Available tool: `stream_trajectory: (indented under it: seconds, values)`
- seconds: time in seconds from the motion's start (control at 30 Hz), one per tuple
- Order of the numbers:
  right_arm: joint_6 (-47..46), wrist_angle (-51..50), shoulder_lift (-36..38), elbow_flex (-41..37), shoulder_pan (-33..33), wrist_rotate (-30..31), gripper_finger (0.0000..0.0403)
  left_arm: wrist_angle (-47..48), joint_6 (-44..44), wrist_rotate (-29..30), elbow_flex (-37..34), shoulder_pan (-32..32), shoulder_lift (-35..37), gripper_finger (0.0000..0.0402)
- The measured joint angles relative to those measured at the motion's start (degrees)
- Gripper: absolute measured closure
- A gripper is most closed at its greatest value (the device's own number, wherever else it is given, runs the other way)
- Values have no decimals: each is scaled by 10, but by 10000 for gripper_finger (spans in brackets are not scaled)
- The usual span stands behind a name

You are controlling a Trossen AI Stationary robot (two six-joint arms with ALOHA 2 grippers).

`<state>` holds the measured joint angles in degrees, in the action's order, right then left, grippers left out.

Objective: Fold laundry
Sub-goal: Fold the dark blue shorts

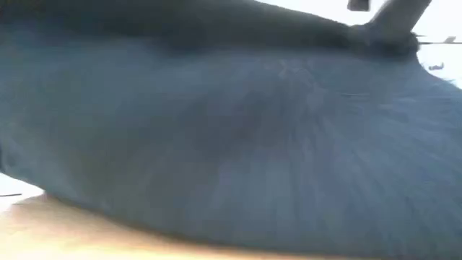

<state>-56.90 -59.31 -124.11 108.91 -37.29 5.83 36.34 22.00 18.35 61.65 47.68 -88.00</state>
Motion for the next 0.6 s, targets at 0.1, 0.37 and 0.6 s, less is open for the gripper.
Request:
stream_trajectory:
  seconds: [0.1,0.37,0.6]
  values:
    - [-21,-148,1,34,25,83,399,52,68,18,4,-34,17,389]
    - [45,-189,0,-4,130,111,400,156,191,23,-7,-171,22,382]
    - [45,-161,0,-70,214,68,399,121,189,12,-32,-272,20,379]
